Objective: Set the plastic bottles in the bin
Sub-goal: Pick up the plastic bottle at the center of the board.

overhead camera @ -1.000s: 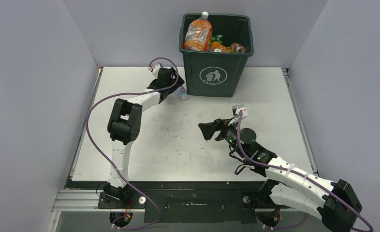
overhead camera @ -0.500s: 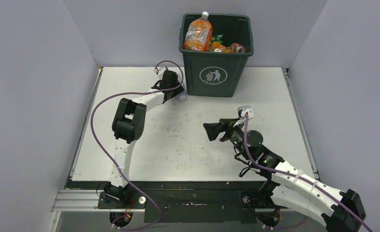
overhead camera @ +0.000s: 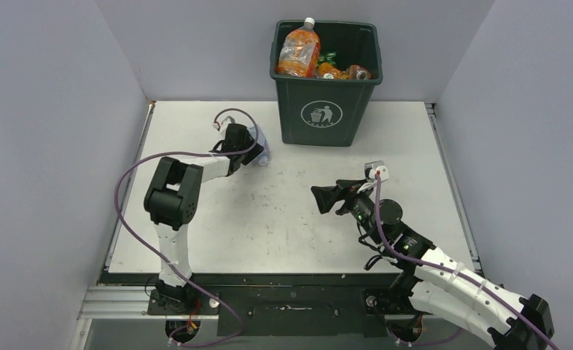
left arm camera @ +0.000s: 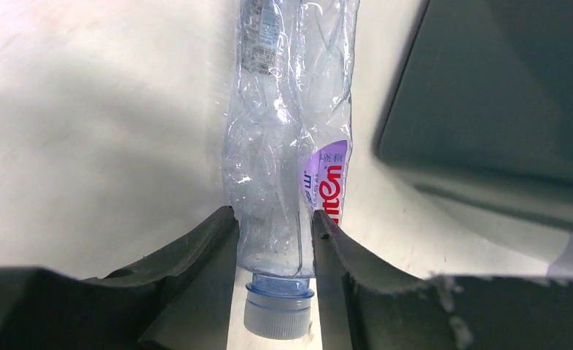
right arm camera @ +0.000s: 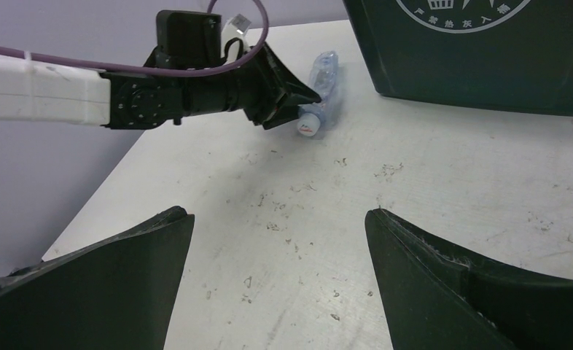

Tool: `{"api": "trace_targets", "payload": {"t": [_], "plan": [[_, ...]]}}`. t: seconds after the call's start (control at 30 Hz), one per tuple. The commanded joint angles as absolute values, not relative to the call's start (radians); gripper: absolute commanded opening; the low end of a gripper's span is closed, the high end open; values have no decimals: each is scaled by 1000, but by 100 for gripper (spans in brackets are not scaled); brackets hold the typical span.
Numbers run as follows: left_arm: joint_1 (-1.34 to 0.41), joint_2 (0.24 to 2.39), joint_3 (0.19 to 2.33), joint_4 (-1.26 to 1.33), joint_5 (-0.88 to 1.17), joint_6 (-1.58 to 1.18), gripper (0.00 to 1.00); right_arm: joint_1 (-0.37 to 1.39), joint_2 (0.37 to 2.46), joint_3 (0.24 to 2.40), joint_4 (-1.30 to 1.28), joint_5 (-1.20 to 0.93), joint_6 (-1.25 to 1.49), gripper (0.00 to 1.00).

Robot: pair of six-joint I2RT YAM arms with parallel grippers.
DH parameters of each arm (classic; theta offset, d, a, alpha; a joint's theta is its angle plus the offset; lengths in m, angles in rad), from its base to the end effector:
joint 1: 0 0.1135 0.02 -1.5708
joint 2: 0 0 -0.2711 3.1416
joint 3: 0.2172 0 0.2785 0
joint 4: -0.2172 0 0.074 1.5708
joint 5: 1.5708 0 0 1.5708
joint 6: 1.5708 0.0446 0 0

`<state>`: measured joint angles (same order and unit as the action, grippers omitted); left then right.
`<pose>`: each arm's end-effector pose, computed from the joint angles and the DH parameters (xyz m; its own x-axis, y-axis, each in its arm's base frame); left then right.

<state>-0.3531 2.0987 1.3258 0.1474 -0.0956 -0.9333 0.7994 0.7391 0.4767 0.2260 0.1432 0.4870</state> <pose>0.4604 -0.1652 0.1315 -0.5453 -0.6516 -0.5274 -0.2798 0.7345 -0.6182 0.1551 0.1504 0.2792 -0.3080 0.3477 -0.8856 -0.5274 0.7124 0.4631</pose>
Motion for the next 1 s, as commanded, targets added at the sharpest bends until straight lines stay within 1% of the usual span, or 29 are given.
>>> {"api": "trace_targets", "payload": {"t": [0.0, 0.2, 0.4, 0.57, 0.73, 0.97], "plan": [[-331, 1870, 1150, 278, -68, -1008, 0, 807, 728, 527, 235, 150, 496, 91], [-360, 1587, 832, 427, -61, -1113, 0, 812, 786, 530, 261, 109, 497, 91], [-423, 1319, 626, 505, -51, -1199, 0, 822, 887, 540, 310, 65, 498, 91], [-481, 1100, 535, 490, -88, -1208, 0, 849, 974, 545, 401, 54, 514, 91], [-534, 932, 502, 434, -124, -1188, 0, 910, 1103, 615, 443, 46, 504, 90], [-566, 805, 459, 378, -140, -1182, 0, 981, 1186, 655, 560, 47, 513, 90]]}}
